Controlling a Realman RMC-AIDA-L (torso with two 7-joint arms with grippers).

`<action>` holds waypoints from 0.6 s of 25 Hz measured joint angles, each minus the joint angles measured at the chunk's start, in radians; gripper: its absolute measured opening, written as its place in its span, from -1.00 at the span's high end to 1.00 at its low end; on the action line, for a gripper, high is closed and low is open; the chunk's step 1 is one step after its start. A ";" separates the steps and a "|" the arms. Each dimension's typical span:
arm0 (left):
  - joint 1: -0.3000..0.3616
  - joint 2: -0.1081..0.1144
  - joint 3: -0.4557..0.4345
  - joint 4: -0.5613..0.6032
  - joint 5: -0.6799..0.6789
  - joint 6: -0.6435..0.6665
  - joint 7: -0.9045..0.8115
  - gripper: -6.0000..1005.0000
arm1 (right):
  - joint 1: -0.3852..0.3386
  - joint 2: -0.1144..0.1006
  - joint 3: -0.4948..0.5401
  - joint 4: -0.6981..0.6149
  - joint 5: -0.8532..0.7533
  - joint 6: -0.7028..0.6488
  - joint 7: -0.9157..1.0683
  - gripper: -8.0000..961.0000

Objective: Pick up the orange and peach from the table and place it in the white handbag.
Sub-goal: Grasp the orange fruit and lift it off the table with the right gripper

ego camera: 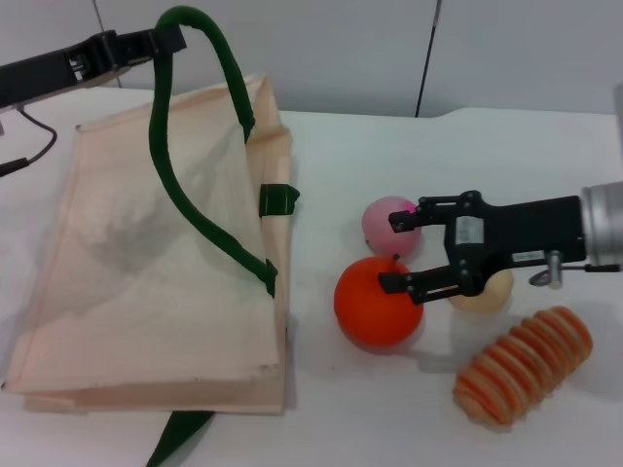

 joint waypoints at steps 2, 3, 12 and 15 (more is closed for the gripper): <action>0.001 -0.002 0.000 0.000 -0.016 -0.014 0.004 0.75 | 0.018 0.000 -0.018 0.025 -0.001 0.042 0.001 -0.76; 0.002 -0.003 0.000 0.000 -0.026 -0.022 0.007 0.75 | 0.026 0.000 -0.025 0.038 -0.004 0.058 0.002 -0.76; 0.007 -0.011 0.002 0.000 -0.073 -0.072 0.019 0.75 | 0.039 -0.001 -0.112 0.055 -0.014 0.154 0.056 -0.76; 0.007 -0.015 0.001 0.002 -0.082 -0.084 0.019 0.75 | 0.043 -0.001 -0.165 0.061 -0.014 0.193 0.092 -0.76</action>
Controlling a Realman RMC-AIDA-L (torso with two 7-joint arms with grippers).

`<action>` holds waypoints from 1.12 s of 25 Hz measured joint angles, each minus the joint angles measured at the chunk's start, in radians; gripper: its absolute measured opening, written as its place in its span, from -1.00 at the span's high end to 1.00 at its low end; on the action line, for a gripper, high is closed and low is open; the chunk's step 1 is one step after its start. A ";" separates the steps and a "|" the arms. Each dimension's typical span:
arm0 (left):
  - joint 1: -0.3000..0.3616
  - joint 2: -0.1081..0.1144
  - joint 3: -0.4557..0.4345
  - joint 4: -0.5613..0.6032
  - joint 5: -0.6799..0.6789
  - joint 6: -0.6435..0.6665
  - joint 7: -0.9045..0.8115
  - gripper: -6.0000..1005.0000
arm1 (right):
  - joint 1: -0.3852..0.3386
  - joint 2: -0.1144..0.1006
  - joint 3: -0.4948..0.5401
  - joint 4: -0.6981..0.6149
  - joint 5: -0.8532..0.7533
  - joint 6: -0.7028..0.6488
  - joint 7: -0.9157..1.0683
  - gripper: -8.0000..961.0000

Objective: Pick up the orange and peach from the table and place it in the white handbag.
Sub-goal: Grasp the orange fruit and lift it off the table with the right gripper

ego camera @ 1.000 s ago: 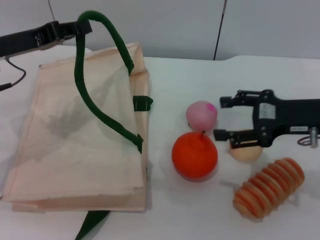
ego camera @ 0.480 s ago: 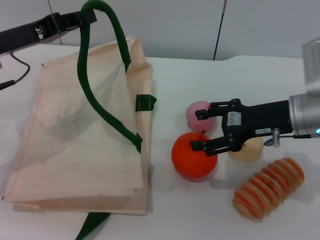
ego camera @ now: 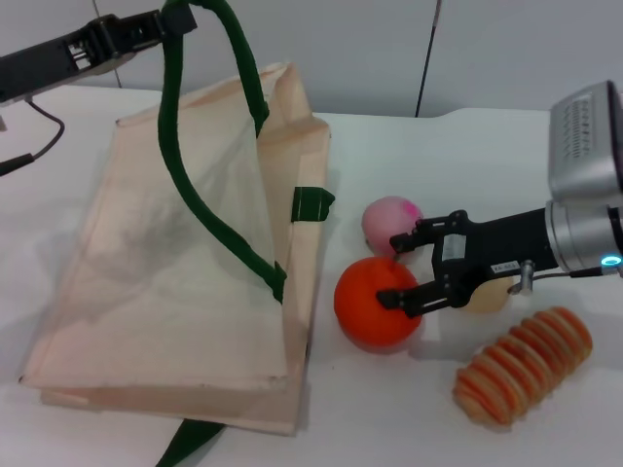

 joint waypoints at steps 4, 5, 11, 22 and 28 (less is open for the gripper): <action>0.001 -0.004 -0.002 0.005 -0.011 -0.008 0.000 0.75 | 0.019 0.000 -0.037 0.027 -0.001 0.022 0.017 -0.76; 0.001 -0.004 -0.002 0.005 -0.014 -0.009 0.000 0.75 | 0.024 0.000 -0.044 0.033 -0.001 0.026 0.019 -0.76; 0.014 -0.005 -0.003 0.001 -0.063 -0.021 0.009 0.75 | 0.036 0.000 -0.086 0.049 -0.001 0.053 0.039 -0.76; 0.046 -0.009 -0.004 0.000 -0.133 -0.023 0.031 0.75 | 0.038 0.001 -0.087 0.049 0.007 0.055 0.039 -0.52; 0.055 -0.011 -0.004 0.000 -0.145 -0.022 0.035 0.75 | 0.039 0.001 -0.087 0.049 0.005 0.048 0.039 -0.14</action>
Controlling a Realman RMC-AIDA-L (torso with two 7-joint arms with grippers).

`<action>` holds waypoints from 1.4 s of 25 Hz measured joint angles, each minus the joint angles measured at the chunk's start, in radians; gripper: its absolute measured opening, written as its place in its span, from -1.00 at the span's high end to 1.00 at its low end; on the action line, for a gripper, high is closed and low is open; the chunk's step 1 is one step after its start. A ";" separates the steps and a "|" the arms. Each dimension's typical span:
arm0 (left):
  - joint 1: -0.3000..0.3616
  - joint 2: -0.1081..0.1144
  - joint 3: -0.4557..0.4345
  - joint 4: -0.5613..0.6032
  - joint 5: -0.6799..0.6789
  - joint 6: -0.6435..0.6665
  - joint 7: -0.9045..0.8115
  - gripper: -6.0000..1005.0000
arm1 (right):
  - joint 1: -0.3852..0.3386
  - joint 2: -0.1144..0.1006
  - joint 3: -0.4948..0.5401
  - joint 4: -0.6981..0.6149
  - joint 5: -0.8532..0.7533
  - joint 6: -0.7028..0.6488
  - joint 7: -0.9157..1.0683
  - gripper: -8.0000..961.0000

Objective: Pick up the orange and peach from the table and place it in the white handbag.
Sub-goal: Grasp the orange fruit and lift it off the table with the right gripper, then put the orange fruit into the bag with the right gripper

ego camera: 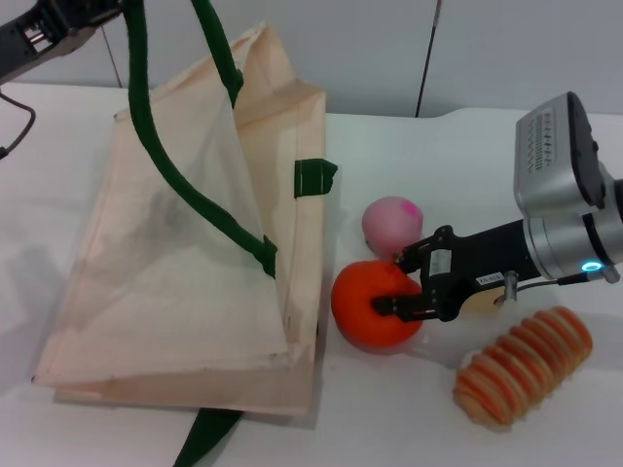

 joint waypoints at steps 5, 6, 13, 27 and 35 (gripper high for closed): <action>0.000 0.000 0.000 0.000 0.000 0.000 0.000 0.75 | 0.006 0.000 -0.016 0.007 -0.003 -0.003 0.000 0.04; 0.000 0.000 0.000 -0.001 0.000 0.000 0.000 0.75 | 0.008 0.000 -0.020 0.009 -0.003 -0.003 0.000 0.06; 0.001 -0.003 0.000 -0.007 0.001 0.000 0.000 0.75 | 0.010 0.000 -0.027 0.011 0.002 -0.013 0.006 0.19; 0.015 -0.002 0.001 -0.012 0.004 -0.001 0.000 0.75 | -0.032 -0.003 -0.012 -0.125 0.086 -0.131 0.027 0.37; 0.011 0.004 0.001 -0.032 -0.002 -0.021 0.000 0.75 | -0.064 0.000 -0.016 -0.275 0.164 -0.213 0.070 0.51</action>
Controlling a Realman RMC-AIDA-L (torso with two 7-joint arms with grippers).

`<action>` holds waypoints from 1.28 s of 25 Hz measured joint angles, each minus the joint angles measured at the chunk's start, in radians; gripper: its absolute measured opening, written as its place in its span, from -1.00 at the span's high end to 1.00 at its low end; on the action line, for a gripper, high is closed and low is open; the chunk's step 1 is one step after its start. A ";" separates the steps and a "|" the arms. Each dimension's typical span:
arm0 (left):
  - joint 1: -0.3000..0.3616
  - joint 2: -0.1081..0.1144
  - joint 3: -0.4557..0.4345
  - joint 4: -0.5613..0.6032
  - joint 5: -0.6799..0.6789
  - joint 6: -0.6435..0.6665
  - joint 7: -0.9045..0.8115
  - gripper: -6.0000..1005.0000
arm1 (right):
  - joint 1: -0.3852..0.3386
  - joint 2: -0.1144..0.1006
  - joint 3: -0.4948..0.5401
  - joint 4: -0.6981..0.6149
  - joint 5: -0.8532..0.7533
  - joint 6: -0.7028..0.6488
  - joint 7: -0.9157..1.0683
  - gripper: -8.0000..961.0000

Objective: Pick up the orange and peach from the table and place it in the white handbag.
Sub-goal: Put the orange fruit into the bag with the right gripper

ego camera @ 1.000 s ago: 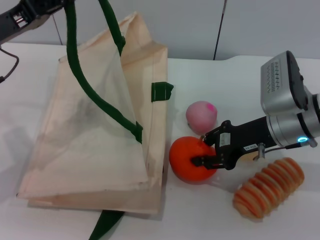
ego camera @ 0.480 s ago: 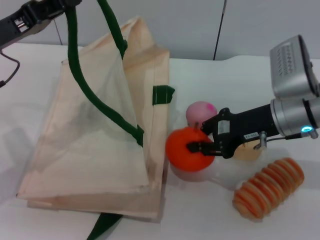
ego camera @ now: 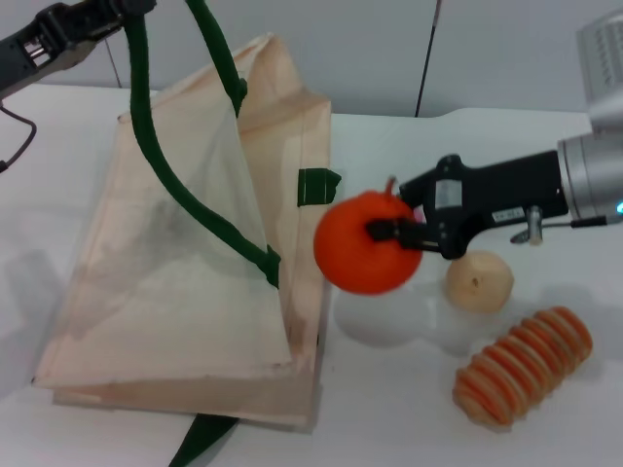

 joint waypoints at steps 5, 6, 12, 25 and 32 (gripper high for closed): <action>-0.007 0.003 -0.001 -0.008 -0.016 -0.022 0.000 0.75 | 0.028 0.000 -0.010 -0.024 0.034 0.010 0.005 0.59; -0.008 0.003 -0.001 -0.008 -0.018 -0.026 0.000 0.75 | 0.040 0.001 -0.010 -0.024 0.040 0.014 0.005 0.60; -0.029 0.003 0.001 -0.029 -0.032 -0.054 -0.002 0.75 | 0.097 0.003 -0.020 0.004 0.052 0.054 0.004 0.68; -0.050 -0.001 0.001 -0.032 -0.036 -0.067 -0.007 0.75 | 0.304 0.011 -0.117 0.258 0.084 0.211 -0.056 0.84; -0.076 -0.003 0.000 -0.050 -0.038 -0.072 -0.008 0.75 | 0.365 0.014 -0.146 0.347 0.093 0.275 -0.088 0.85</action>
